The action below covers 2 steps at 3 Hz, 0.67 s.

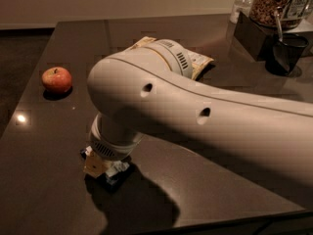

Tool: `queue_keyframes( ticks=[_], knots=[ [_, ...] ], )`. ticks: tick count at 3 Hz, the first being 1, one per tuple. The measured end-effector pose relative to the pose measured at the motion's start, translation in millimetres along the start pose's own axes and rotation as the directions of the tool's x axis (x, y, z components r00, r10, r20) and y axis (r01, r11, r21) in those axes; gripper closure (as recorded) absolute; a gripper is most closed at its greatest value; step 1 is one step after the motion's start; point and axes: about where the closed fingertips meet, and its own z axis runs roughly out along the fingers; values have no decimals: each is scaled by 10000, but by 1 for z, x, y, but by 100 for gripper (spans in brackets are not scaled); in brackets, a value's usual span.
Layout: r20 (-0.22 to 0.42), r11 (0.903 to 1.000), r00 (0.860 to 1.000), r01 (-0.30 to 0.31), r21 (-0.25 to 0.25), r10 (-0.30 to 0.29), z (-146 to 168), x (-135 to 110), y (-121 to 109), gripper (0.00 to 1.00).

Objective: Pick rxbar blueberry

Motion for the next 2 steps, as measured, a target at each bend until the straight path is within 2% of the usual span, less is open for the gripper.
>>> queue_keyframes(
  ticks=[1,2],
  knots=[
    [2,10000,10000,-1,-1,1,-6,-3,0,95],
    [312,10000,9995,17,52,-18,-15,-16,-9,100]
  ],
)
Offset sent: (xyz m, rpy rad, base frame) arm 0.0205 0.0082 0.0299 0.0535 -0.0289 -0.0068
